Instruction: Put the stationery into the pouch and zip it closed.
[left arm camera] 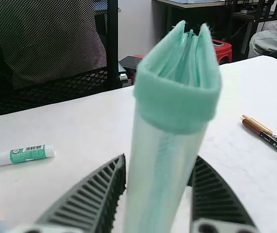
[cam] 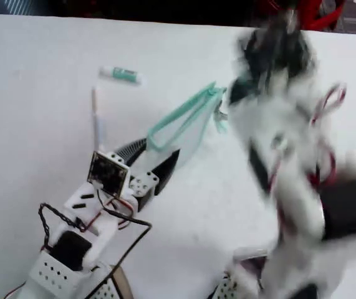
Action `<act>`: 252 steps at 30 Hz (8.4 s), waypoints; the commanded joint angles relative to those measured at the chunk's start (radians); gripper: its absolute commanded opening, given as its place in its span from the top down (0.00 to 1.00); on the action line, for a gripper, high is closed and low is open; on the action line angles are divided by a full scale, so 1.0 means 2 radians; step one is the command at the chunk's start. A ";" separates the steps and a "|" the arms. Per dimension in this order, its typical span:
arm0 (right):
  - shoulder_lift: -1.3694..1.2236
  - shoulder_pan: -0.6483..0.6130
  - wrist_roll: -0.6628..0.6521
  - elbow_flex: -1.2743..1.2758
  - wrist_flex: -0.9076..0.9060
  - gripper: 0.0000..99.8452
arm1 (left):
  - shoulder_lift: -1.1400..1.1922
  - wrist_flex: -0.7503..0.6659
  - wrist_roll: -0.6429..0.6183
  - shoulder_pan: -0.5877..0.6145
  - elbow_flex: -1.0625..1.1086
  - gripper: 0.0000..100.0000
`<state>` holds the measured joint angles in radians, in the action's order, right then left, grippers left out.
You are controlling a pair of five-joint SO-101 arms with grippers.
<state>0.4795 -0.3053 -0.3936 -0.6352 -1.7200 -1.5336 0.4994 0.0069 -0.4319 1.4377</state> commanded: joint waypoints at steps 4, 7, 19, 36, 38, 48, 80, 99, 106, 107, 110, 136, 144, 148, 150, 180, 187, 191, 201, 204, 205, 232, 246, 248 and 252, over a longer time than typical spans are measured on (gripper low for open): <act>0.015 -0.141 0.050 0.038 -0.001 0.98 | -0.007 -0.016 -0.003 0.003 0.007 0.79; 0.014 -0.175 0.061 0.043 0.025 0.98 | -0.007 -0.032 -0.003 0.003 0.018 0.79; -0.013 -0.181 0.065 0.158 0.145 0.98 | -0.008 -0.031 -0.005 0.004 0.018 0.79; 0.017 -0.135 0.101 0.280 0.230 0.98 | -0.008 -0.043 -0.006 0.030 0.017 0.79; 0.032 -0.143 0.112 0.290 0.237 0.98 | -0.008 -0.047 -0.006 0.035 0.017 0.79; 0.093 -0.136 0.097 0.407 0.244 0.98 | -0.008 -0.047 -0.006 0.035 0.018 0.79; 0.096 -0.112 0.144 0.557 0.474 0.98 | -0.008 -0.049 -0.003 0.034 0.017 0.86; 0.161 -0.108 0.094 0.590 0.395 0.97 | -0.008 -0.050 -0.003 0.035 0.017 0.86; 0.186 -0.110 0.091 0.593 0.366 0.73 | -0.008 -0.050 -0.003 0.035 0.017 0.86; 0.186 -0.111 0.091 0.593 0.362 0.73 | -0.008 -0.050 -0.003 0.035 0.017 0.86; 0.186 -0.110 0.089 0.591 0.353 0.74 | -0.008 -0.050 -0.003 0.035 0.017 0.86; 0.064 -0.032 0.041 0.319 0.270 0.97 | -0.007 -0.049 -0.042 0.060 0.012 0.79; 0.009 0.071 0.042 0.250 0.202 0.97 | -0.007 -0.048 -0.042 0.064 0.013 0.79; -0.059 0.206 0.038 0.249 0.187 0.93 | -0.007 -0.047 -0.042 0.064 0.013 0.79; -0.111 0.261 0.019 0.248 0.178 0.86 | -0.007 -0.047 -0.042 0.064 0.013 0.79; -0.616 0.382 -0.133 0.052 0.205 0.86 | -0.007 -0.049 -0.041 0.061 0.026 0.79; -0.616 0.372 -0.133 0.053 0.204 0.98 | -0.007 -0.049 -0.041 0.063 0.025 0.79; -0.605 0.364 -0.132 0.044 0.173 0.98 | -0.007 -0.049 -0.041 0.063 0.025 0.79; -0.484 0.353 -0.130 0.041 0.079 0.98 | -0.007 -0.049 -0.041 0.063 0.025 0.79; -0.424 0.337 -0.130 0.045 0.037 0.98 | -0.007 -0.049 -0.041 0.063 0.025 0.79; -0.402 0.329 -0.130 0.045 0.024 0.98 | -0.007 -0.049 -0.041 0.063 0.025 0.79; 0.111 -0.129 0.101 0.269 0.369 0.98 | -0.007 -0.045 -0.041 0.061 0.026 0.76; 0.062 -0.153 0.166 0.351 0.489 0.98 | -0.007 -0.048 -0.041 0.064 0.026 0.76; 0.070 -0.152 0.164 0.372 0.490 0.98 | -0.007 -0.049 -0.041 0.064 0.026 0.76; 0.092 -0.152 0.162 0.433 0.504 0.98 | -0.007 -0.049 -0.041 0.064 0.024 0.76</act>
<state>0.6160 -0.6045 -0.0713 0.1841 -0.7442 -1.5351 0.4273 -0.0698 -0.3076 1.4929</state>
